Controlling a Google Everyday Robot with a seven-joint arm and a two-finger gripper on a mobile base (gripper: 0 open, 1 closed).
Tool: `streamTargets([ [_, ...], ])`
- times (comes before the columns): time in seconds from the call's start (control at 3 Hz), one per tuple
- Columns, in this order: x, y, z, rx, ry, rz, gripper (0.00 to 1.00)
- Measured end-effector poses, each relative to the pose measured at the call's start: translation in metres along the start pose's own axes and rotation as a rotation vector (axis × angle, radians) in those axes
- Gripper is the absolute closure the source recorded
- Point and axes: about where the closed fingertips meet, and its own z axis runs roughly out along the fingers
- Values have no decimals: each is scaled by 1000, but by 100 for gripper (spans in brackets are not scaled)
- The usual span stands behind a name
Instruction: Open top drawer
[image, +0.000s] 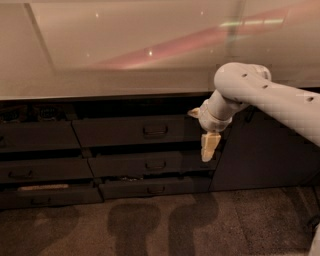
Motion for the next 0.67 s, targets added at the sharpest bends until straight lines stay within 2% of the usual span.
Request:
streamTargets([
  [0.33, 4, 4, 4, -8, 21, 26, 0],
  [0.67, 17, -7, 10, -28, 20, 47, 0],
])
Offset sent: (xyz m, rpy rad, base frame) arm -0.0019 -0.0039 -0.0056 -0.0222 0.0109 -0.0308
